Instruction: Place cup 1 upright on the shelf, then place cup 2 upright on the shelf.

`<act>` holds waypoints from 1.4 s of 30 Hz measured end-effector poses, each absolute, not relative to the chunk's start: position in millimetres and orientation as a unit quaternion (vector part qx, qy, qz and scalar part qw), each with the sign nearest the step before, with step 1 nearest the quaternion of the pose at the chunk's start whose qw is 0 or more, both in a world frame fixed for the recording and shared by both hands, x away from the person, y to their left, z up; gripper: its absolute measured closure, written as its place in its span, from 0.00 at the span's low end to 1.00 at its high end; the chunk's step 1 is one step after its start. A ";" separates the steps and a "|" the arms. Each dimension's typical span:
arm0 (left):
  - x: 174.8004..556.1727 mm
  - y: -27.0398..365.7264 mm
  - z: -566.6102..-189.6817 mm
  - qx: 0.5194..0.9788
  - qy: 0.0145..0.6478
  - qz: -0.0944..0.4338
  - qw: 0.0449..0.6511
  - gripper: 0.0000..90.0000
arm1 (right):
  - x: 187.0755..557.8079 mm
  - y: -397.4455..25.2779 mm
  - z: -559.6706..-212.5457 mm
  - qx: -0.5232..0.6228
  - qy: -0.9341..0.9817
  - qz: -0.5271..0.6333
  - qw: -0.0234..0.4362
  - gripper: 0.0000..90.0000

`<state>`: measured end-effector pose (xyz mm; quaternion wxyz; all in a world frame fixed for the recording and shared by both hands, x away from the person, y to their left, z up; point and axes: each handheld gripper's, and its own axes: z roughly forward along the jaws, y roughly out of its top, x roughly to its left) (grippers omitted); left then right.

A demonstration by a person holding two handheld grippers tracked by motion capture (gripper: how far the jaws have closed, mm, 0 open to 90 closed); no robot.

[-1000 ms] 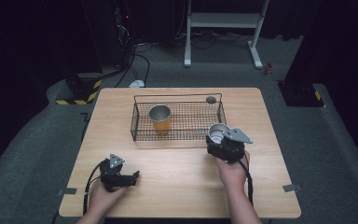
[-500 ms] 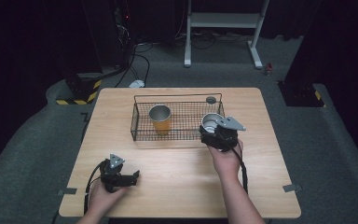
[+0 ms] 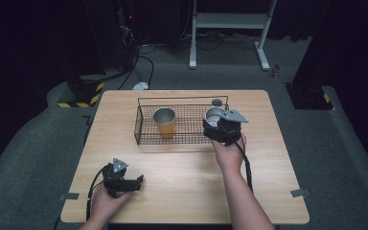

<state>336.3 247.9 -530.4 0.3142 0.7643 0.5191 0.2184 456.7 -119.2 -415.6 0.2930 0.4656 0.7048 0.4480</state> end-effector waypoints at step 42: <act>336.1 246.7 -530.4 0.761 0.525 0.218 0.313 0.00 | 526.2 -87.2 -445.4 0.499 0.736 0.374 0.264 0.20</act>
